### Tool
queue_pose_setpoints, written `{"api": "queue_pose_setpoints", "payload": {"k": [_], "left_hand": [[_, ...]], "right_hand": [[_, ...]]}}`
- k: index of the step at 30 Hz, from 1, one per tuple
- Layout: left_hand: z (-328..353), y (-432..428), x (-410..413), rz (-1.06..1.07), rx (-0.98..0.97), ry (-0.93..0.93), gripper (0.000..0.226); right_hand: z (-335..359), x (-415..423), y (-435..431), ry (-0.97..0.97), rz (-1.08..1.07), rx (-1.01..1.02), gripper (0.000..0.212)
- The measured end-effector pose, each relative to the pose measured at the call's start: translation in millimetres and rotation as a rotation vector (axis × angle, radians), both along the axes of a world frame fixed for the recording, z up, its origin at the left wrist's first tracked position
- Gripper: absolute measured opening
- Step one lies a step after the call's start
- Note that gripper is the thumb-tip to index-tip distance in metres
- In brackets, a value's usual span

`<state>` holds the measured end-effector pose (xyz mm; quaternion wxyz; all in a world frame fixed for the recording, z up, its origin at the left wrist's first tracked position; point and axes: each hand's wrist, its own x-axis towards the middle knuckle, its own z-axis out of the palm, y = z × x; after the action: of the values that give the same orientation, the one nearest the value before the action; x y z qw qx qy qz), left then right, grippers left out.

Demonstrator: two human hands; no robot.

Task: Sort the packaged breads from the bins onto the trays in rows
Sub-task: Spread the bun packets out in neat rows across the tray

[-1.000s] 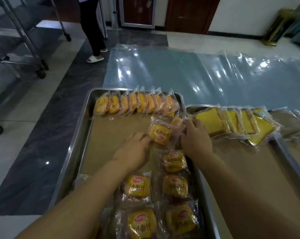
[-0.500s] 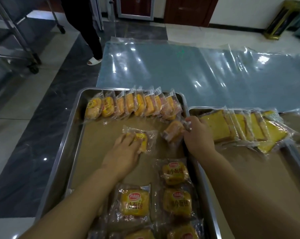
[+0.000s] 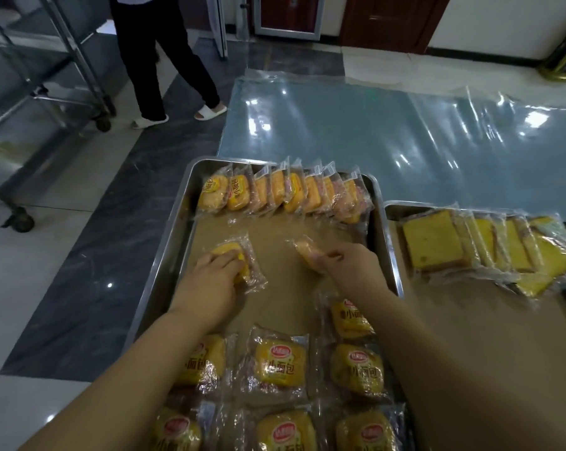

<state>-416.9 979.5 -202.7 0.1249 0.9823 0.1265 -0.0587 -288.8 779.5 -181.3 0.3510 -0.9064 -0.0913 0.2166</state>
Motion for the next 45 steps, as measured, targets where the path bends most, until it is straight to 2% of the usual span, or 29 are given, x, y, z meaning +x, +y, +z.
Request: {"api": "queue_pose_setpoints", "payload": {"k": [3,5,7,12,18,23,26,29,30,33,35,37,39,42,45], "left_hand": [[1,-2,-5,0.029,-0.027,-0.031,0.037],[2,-4,-6,0.073,-0.048,-0.039,0.034],[1,-5,-5,0.089,-0.05,-0.026,0.033],[-3,-3,0,0.066,0.017,-0.051,0.038],[-3,5,-1,0.028,-0.015,-0.053,0.046],[-2,12,-5,0.027,-0.086,-0.061,0.052],[-2,15,-7,0.023,-0.122,-0.065,0.05],[-1,15,-8,0.033,-0.142,-0.095,0.04],[-1,14,-8,0.037,-0.14,-0.107,0.037],[-2,13,-9,0.05,-0.129,-0.147,0.032],[-2,13,-10,0.055,-0.115,-0.151,0.032],[-3,14,-11,0.064,-0.086,-0.133,0.036],[-3,13,-12,0.076,-0.069,-0.11,0.038],[-4,14,-14,0.084,-0.069,-0.09,0.039],[-6,17,-18,0.074,-0.071,-0.087,0.039]], "right_hand": [[9,7,-1,0.127,-0.104,0.142,0.022],[16,13,-1,0.246,-0.13,0.239,0.015],[19,18,-1,0.281,-0.137,0.246,0.01],[18,26,0,0.242,-0.198,0.189,0.011],[14,28,1,0.506,-0.129,0.367,0.017],[8,26,8,0.364,0.076,0.199,0.014],[1,22,14,0.262,-0.059,0.224,0.016],[1,7,18,0.297,-0.233,0.328,0.026],[2,2,19,0.303,-0.171,0.264,0.032],[5,-12,22,0.282,0.205,-0.087,0.051],[5,-14,24,0.152,0.28,-0.157,0.055],[4,-12,23,-0.14,0.252,-0.176,0.044],[2,-10,24,-0.348,0.36,-0.213,0.026],[-8,-10,31,-0.304,0.659,-0.313,0.045],[-16,-16,43,-0.347,0.689,-0.356,0.047]]}}
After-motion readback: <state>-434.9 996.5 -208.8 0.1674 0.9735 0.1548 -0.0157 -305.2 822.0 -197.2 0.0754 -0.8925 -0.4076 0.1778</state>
